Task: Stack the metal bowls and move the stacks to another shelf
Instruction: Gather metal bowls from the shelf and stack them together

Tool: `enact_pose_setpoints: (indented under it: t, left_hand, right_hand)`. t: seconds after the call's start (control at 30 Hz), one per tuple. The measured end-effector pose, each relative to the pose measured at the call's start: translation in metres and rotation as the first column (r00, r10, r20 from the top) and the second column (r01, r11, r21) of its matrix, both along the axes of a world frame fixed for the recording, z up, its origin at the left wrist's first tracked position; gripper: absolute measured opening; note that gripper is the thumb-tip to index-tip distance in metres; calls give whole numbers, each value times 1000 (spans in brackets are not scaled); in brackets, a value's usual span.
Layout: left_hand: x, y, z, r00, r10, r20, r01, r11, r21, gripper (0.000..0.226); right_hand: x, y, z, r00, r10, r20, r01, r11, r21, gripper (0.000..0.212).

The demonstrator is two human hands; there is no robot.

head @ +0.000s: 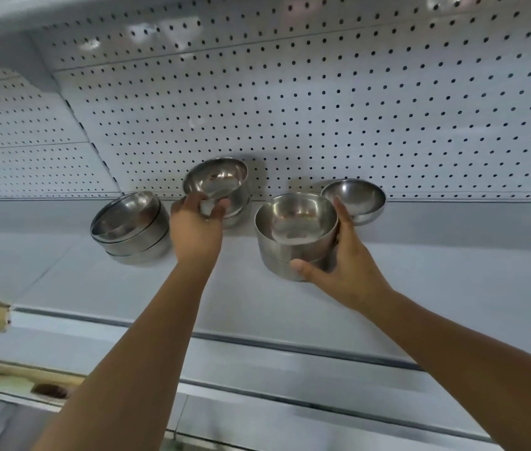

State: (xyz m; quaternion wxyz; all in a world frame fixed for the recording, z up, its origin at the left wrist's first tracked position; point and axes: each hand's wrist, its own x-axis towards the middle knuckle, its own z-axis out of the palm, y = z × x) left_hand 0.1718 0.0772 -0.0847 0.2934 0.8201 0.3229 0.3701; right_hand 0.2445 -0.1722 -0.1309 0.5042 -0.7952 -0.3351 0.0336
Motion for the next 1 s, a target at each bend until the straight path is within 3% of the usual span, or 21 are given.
enact_pose_setpoints:
  t: [0.1, 0.23, 0.37, 0.57, 1.0]
  left_hand:
    - [-11, -13, 6, 991, -52, 123, 59, 997, -51, 30]
    - [-29, -35, 12, 925, -193, 326, 261, 948, -180, 26]
    - [-42, -64, 22, 861, -313, 401, 411, 892, -186, 24]
    - [-45, -87, 20, 823, -469, 320, 519, 850, -92, 20]
    - [-45, -89, 9, 881, -451, 143, 459, 888, -31, 30]
  right_hand:
    - [-2, 0, 1, 1000, -12, 4, 12, 1000, -13, 129]
    - [-4, 0, 3, 999, -34, 8, 34, 999, -32, 130]
    - [-5, 0, 4, 999, -43, -2, 43, 998, -37, 134]
    - [-6, 0, 7, 999, -49, 4, 49, 999, -17, 134]
    - [-7, -4, 8, 999, -36, 10, 36, 999, 10, 120]
